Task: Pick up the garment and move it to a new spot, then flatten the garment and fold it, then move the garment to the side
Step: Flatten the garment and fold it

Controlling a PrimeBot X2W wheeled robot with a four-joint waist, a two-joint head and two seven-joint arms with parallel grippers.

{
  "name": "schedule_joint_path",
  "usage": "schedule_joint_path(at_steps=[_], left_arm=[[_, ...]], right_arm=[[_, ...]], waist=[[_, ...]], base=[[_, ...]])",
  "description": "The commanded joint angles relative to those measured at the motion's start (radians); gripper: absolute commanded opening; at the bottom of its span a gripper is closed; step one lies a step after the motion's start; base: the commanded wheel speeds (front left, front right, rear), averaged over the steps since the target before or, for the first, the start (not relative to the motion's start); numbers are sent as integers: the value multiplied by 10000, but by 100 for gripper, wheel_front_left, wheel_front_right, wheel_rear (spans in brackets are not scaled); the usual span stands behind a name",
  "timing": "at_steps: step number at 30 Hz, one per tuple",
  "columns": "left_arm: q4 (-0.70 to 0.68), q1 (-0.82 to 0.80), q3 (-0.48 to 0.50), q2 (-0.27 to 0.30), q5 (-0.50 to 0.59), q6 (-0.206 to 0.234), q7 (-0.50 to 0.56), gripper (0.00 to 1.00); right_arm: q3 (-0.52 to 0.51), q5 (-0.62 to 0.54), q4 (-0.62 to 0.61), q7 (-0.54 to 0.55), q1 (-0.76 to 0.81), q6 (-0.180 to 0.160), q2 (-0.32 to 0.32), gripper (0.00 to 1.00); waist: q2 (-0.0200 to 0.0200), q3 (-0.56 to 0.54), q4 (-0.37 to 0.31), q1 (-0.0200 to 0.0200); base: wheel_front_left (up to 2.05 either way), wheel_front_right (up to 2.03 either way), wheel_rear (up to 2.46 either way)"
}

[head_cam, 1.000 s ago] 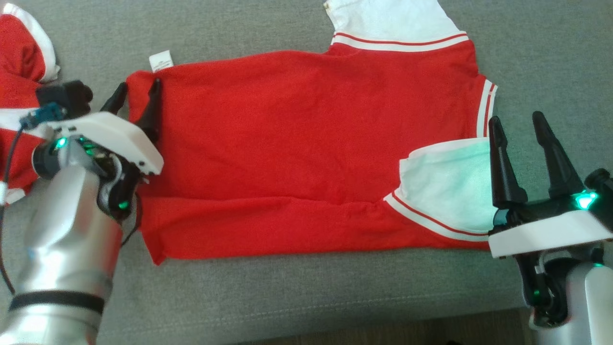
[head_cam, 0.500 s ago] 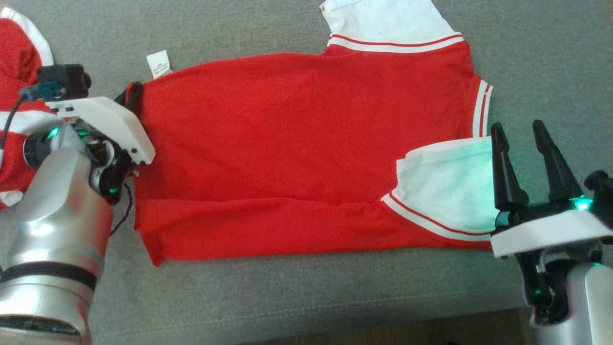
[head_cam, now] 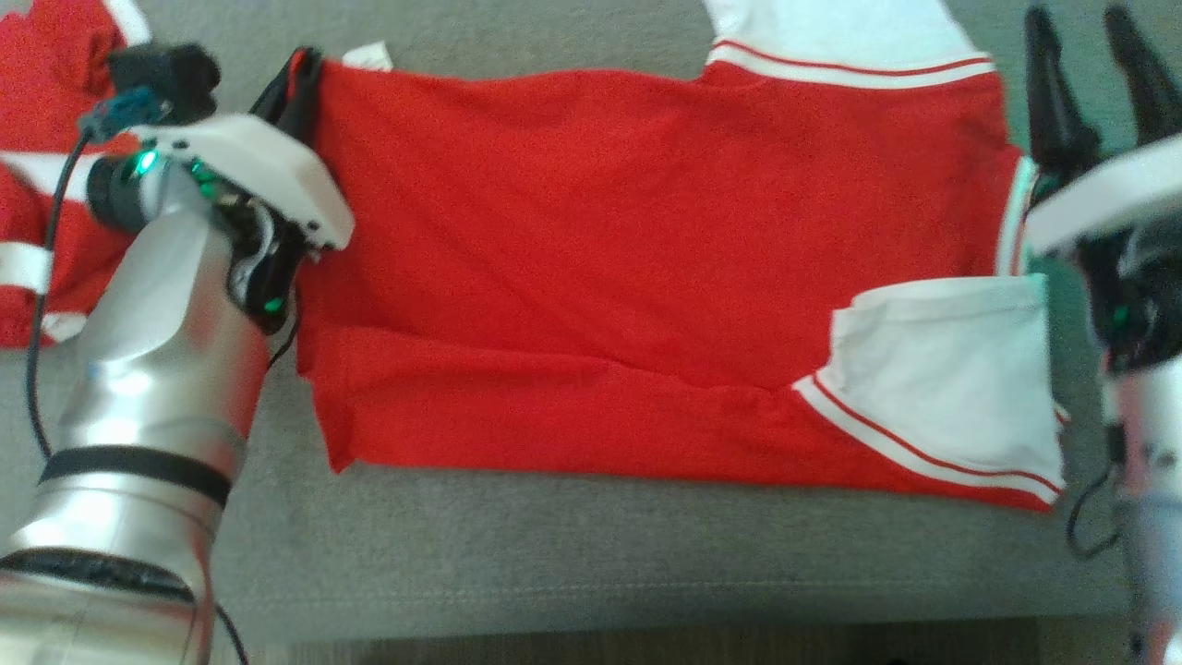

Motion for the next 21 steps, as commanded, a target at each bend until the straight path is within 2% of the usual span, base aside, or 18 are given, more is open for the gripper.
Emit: schedule_joint_path(at_steps=[1,6,13,21], left_arm=[[-341,-479,134,274,53,-38,-184,0],[-420,-816,-111,-47,-8,-49,-345,0],[-416,-1017,-493,-350,-316,-58,-436,0],[-431,-1088,-997,-351,-695,-60,-414,0]], right_arm=[[350,141,231,71,-666,-7,-269,100],[999,360,2261,286,-2547,-7,-702,100],[1478,361,4717,540,-4304,-7,-888,100],[2175,358,6110,842,-5301,-7,-983,100]], waist=[[0,416,445,-1],[0,815,870,-1],[0,1061,1147,-1],[0,1171,1248,-1]], base=[[0,0,0],[0,0,0],[0,0,0],[0,0,0]])
